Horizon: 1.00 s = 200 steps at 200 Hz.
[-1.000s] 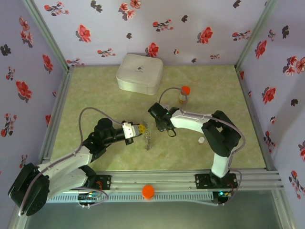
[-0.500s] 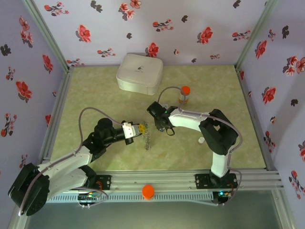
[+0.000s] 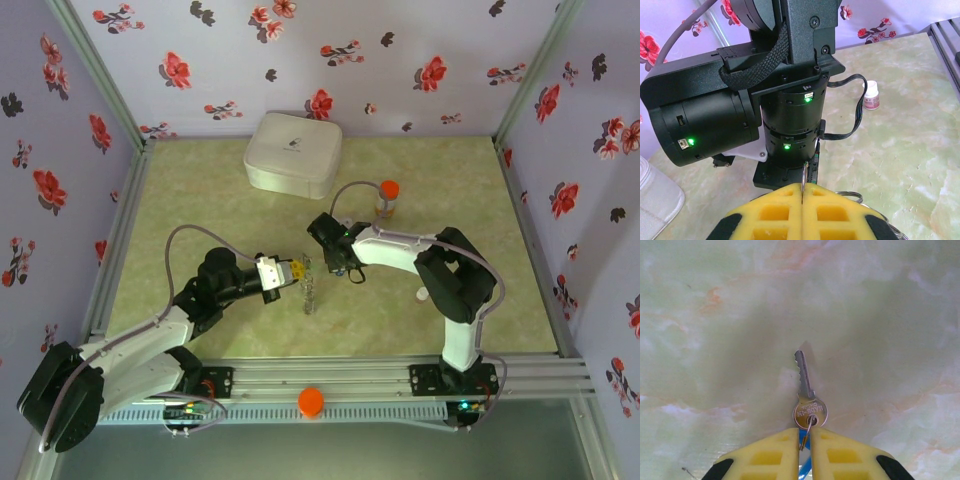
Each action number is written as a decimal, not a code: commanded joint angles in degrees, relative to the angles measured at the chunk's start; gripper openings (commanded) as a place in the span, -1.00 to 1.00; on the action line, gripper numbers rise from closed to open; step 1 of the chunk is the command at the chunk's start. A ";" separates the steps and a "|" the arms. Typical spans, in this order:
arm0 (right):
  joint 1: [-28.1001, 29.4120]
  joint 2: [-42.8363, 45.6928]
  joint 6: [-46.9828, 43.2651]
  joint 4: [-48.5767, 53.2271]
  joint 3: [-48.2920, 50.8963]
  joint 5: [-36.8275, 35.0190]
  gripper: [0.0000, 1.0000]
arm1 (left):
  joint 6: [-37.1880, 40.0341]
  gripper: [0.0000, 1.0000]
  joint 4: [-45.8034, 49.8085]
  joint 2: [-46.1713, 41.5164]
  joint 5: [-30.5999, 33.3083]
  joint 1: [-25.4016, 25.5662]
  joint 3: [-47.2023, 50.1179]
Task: Put the keys on the keyring
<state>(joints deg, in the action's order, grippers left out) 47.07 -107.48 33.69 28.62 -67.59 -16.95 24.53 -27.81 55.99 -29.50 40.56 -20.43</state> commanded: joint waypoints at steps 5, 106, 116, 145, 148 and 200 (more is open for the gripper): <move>-0.61 -0.49 1.03 1.52 -1.51 -3.39 -0.75 | 1.64 -1.00 -2.07 -0.77 0.44 0.45 -0.32; -1.15 -1.15 1.44 1.68 -2.17 -3.09 -0.67 | 1.75 -1.00 -2.16 -0.72 0.49 0.40 -0.40; -1.19 -1.30 1.38 1.79 -2.37 -3.00 -0.67 | 1.74 -1.00 -2.16 -0.79 0.49 0.40 -0.40; -1.28 -1.31 1.44 1.70 -2.37 -2.91 -0.70 | 1.79 -1.00 -2.16 -0.75 0.45 0.40 -0.40; -1.22 -1.30 1.46 1.69 -2.38 -2.90 -0.69 | 1.76 -1.00 -2.16 -0.79 0.41 0.36 -0.40; -1.26 -1.71 1.64 2.26 -2.67 -3.09 -0.64 | 1.66 -1.00 -2.16 -0.80 0.23 0.47 -0.41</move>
<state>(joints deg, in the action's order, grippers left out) 46.33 -107.77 34.15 28.88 -68.66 -18.28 25.21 -27.81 55.96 -29.10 40.56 -20.43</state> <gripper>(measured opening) 0.176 0.061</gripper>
